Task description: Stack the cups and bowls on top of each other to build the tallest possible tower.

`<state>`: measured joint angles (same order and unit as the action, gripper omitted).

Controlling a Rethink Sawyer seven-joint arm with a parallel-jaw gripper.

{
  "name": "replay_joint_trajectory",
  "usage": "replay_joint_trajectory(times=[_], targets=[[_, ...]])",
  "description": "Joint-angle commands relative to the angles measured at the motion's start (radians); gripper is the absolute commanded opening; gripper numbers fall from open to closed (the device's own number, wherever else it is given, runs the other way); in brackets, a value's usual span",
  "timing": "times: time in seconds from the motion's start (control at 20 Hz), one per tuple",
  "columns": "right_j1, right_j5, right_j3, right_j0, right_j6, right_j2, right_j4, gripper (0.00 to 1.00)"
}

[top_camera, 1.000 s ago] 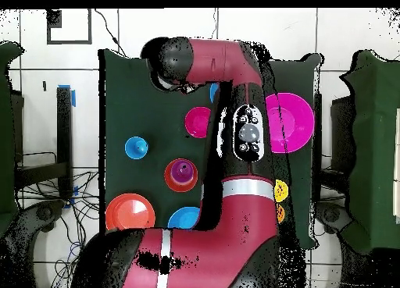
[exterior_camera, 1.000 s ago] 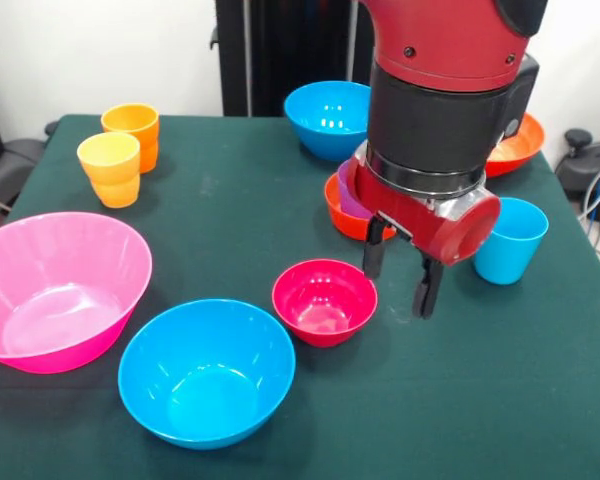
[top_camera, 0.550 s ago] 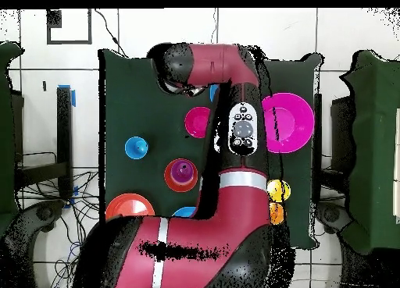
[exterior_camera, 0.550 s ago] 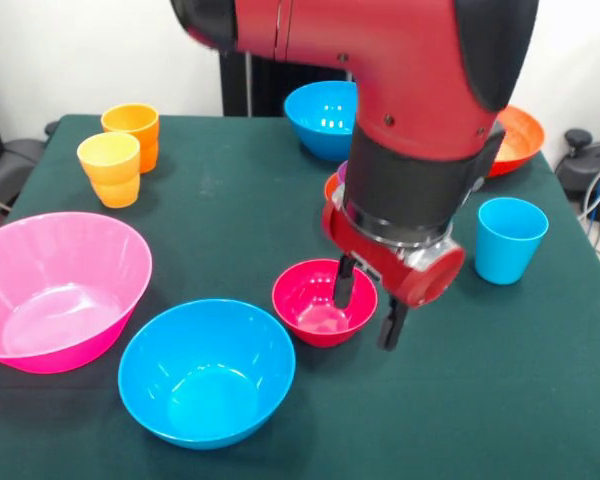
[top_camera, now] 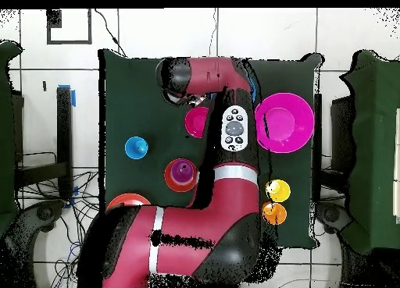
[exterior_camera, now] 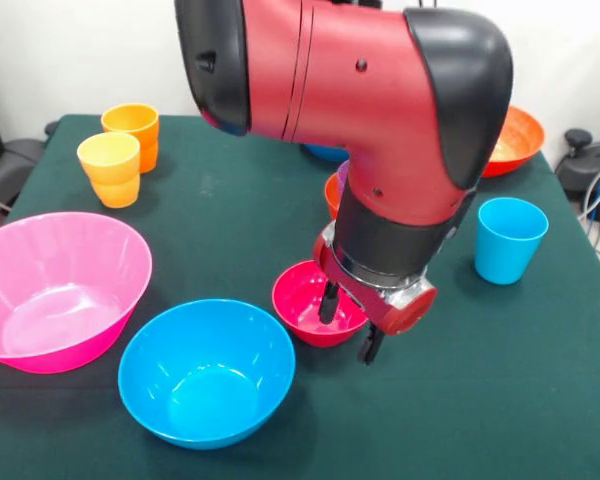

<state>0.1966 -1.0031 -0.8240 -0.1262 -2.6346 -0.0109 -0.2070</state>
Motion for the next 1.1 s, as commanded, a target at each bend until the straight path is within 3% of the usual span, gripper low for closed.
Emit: replay_joint_trajectory(times=[0.05,0.2,0.35,0.4,0.5,0.75,1.1], targets=[[-0.037,0.059,-0.058,0.017,0.03,-0.028,-0.036,1.0],[-0.052,0.064,-0.07,0.018,0.007,-0.029,-0.018,1.0],[-0.054,0.107,-0.06,0.034,-0.017,0.002,-0.041,1.0],[-0.055,0.124,-0.058,0.039,-0.028,0.013,-0.048,0.0],[-0.054,0.133,-0.046,0.044,-0.011,0.027,-0.064,0.0],[-0.029,0.127,-0.109,0.035,-0.039,-0.015,0.029,0.0],[0.03,0.131,-0.152,0.05,-0.053,-0.004,0.069,0.0]])
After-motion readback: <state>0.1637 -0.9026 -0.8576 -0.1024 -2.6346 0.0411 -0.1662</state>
